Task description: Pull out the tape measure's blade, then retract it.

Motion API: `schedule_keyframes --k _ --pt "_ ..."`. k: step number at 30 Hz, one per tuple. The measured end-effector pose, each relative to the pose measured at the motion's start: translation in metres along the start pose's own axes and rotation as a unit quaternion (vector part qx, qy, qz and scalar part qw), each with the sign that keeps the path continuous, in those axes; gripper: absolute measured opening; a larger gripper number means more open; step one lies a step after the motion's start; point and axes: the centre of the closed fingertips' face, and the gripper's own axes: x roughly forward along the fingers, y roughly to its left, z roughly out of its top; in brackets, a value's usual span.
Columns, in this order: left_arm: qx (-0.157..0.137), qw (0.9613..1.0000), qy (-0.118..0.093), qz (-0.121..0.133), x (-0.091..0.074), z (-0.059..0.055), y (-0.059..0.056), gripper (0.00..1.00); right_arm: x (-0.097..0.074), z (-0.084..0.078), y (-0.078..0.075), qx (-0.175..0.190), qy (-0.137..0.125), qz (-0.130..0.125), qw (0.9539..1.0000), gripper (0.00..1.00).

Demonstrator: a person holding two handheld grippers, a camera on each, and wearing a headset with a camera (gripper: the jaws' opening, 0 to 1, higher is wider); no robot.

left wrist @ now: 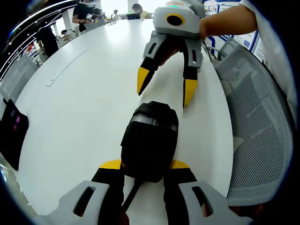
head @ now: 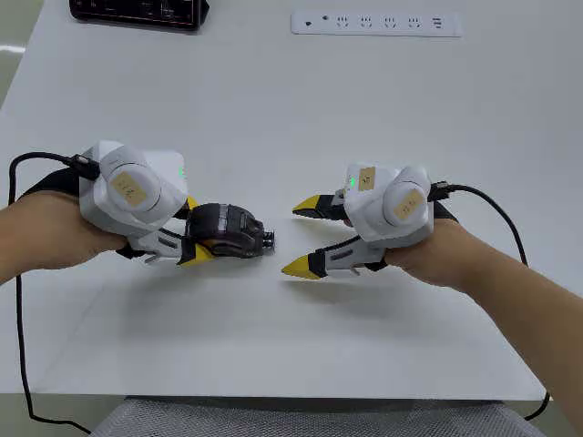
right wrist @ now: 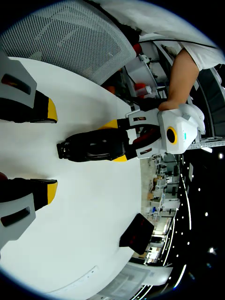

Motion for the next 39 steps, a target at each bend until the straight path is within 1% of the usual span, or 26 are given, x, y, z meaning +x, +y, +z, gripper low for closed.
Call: schedule_keyframes --k 3,5,7,14,15,17,26,30,34,39 --pt "0.0 1.0 0.0 0.0 0.0 0.0 0.0 0.27 0.005 0.001 0.0 0.001 -0.001 0.003 1.0 0.42" --pt "0.001 1.0 0.002 0.0 0.0 0.0 0.0 0.27 0.007 0.003 0.001 -0.005 -0.003 0.006 1.0 0.38" --pt "0.001 1.0 0.002 -0.001 0.0 -0.001 0.0 0.27 0.009 0.003 0.001 -0.004 -0.003 0.007 1.0 0.38" --pt "0.0 1.0 0.003 -0.002 0.0 -0.001 0.0 0.27 0.016 0.004 0.001 -0.012 -0.005 0.016 0.9998 0.3" --pt "-0.001 1.0 0.003 -0.002 0.0 -0.001 0.0 0.27 0.017 0.005 0.001 -0.018 -0.006 0.016 0.9997 0.3" --pt "0.0 1.0 0.003 -0.002 0.0 -0.001 0.0 0.27 0.018 0.006 0.002 -0.016 -0.01 0.022 0.9996 0.28" --pt "-0.001 1.0 0.002 -0.003 0.0 -0.001 0.0 0.27 0.023 0.007 0.001 -0.029 -0.01 0.024 0.9992 0.2" --pt "-0.002 1.0 0.001 -0.004 0.0 -0.001 0.0 0.27 0.024 0.005 0.002 -0.033 -0.007 0.027 0.9991 0.18" --pt "-0.002 1.0 0.0 -0.003 0.0 0.0 0.0 0.27 0.025 0.003 0.001 -0.036 -0.005 0.025 0.999 0.14" --pt "-0.003 1.0 0.0 -0.002 0.0 0.0 0.0 0.27 0.026 0.002 0.002 -0.038 -0.006 0.025 0.999 0.13"
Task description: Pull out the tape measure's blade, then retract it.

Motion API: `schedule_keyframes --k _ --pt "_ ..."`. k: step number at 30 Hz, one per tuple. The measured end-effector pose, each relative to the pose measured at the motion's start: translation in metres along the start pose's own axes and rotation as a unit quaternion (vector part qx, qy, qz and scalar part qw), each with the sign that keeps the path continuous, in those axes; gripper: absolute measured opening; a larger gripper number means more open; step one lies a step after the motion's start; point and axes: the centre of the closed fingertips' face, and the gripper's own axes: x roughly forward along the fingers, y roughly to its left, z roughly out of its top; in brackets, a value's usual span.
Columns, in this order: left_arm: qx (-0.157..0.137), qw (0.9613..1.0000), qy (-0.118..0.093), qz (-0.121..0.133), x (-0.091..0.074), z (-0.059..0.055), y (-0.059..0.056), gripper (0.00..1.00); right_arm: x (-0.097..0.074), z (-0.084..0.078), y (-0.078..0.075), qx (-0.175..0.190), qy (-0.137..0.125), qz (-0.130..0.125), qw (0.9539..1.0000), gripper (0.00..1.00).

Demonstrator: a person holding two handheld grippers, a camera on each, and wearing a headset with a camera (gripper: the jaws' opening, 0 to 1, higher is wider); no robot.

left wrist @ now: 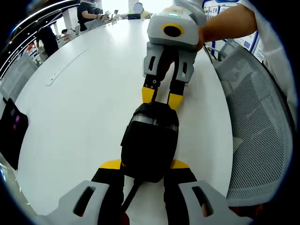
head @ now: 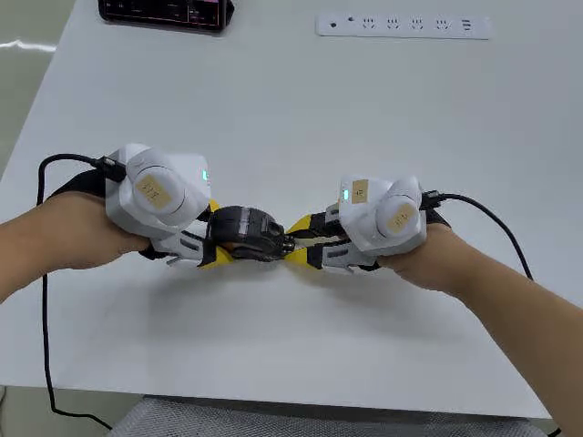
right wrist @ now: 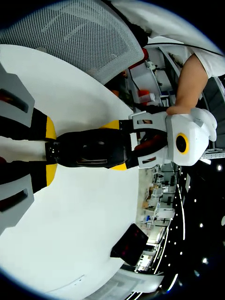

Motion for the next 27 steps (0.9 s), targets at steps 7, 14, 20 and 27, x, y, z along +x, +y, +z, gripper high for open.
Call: schedule_keyframes --k 7,14,20,27 --pt "0.002 1.0 0.0 0.0 0.0005 0.0 -0.0002 0.27 -0.0001 -0.0002 -0.0002 0.0 -0.001 0.0 1.0 0.12" --pt "0.003 1.0 0.001 0.001 0.0005 -0.0003 -0.0004 0.27 -0.0007 0.0002 -0.0005 -0.002 0.001 -0.004 1.0 0.11" --pt "0.004 1.0 0.002 0.002 0.0004 -0.0006 0.0 0.27 -0.0013 -0.0004 -0.0015 -0.008 0.004 -0.003 1.0 0.11" --pt "0.005 1.0 0.003 0.001 0.0007 -0.0006 0.0003 0.27 -0.0031 -0.0014 -0.0016 -0.011 0.006 -0.003 0.9999 0.11"
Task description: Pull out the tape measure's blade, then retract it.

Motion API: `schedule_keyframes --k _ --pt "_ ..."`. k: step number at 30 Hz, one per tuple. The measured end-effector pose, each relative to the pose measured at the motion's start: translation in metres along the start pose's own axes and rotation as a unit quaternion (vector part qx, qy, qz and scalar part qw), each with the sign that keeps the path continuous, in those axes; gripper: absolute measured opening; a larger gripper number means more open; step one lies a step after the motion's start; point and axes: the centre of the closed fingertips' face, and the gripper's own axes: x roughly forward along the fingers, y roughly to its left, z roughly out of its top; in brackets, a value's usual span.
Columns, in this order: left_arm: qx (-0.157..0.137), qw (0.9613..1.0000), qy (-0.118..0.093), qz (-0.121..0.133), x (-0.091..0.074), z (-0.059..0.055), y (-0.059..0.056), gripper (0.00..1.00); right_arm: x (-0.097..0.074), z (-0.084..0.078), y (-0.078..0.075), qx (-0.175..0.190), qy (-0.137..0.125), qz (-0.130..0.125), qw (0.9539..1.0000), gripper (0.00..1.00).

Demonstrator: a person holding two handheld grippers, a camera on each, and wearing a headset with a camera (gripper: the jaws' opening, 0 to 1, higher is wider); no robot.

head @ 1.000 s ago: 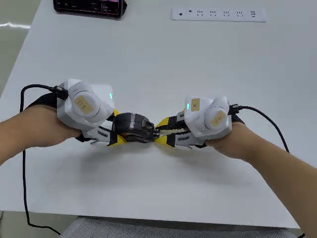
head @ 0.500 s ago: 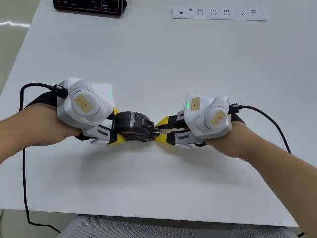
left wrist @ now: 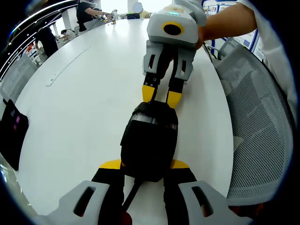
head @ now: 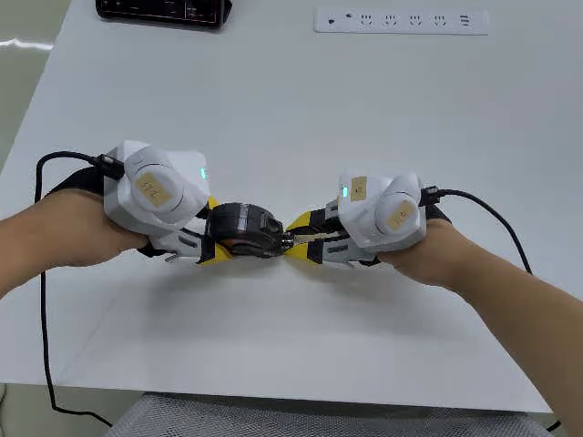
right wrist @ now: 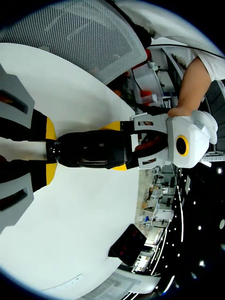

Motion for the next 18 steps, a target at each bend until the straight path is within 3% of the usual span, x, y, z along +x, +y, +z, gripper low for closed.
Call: schedule_keyframes --k 18 --pt "0.0 1.0 0.001 0.001 0.001 0.001 0.0 0.27 -0.014 -0.008 -0.001 0.001 0.006 -0.006 1.0 0.1"
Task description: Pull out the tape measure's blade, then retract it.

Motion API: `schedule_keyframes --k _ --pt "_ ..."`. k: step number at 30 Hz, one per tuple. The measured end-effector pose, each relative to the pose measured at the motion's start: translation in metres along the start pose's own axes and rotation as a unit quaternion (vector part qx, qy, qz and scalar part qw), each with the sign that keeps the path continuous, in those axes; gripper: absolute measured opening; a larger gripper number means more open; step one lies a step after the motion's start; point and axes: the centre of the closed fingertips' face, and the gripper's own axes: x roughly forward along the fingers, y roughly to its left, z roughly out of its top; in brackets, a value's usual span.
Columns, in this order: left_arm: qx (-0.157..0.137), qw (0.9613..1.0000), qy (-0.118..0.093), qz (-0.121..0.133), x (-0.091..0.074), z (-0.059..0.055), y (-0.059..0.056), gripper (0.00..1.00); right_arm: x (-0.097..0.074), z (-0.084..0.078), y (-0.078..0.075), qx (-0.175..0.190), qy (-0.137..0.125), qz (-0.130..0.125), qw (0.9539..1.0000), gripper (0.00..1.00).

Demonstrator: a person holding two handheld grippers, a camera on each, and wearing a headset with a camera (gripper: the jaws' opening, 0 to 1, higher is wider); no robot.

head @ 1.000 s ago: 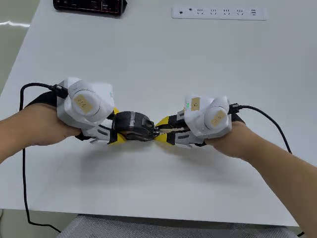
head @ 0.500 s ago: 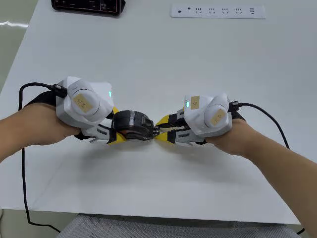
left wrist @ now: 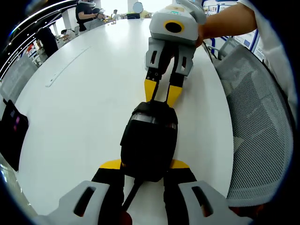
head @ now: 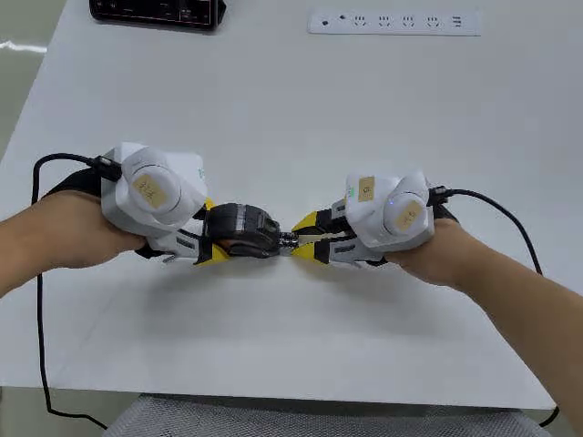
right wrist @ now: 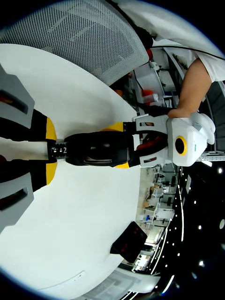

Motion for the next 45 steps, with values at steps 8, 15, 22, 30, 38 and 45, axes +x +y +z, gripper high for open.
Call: schedule_keyframes --k 8,15,22,30,38,45 --pt "0.001 1.0 -0.001 -0.001 0.0 0.001 0.0 0.27 -0.008 -0.006 0.0 0.0 0.003 -0.001 1.0 0.1" --pt "0.0 1.0 -0.002 -0.001 0.0 0.001 0.0 0.27 -0.013 -0.009 0.0 -0.003 0.008 -0.003 1.0 0.09" --pt "0.0 1.0 -0.003 -0.001 0.0 0.002 -0.001 0.27 -0.021 -0.014 0.0 -0.005 0.012 -0.006 0.9999 0.09" --pt "0.0 1.0 -0.004 -0.001 0.001 0.003 -0.001 0.27 -0.029 -0.02 -0.001 -0.007 0.017 -0.009 0.9998 0.08" --pt "0.001 1.0 -0.005 -0.001 0.001 0.003 -0.001 0.27 -0.036 -0.025 -0.001 -0.008 0.024 -0.009 0.9996 0.08" --pt "0.002 1.0 -0.004 0.0 0.001 0.003 -0.001 0.27 -0.045 -0.031 -0.001 -0.009 0.029 -0.012 0.9994 0.08"
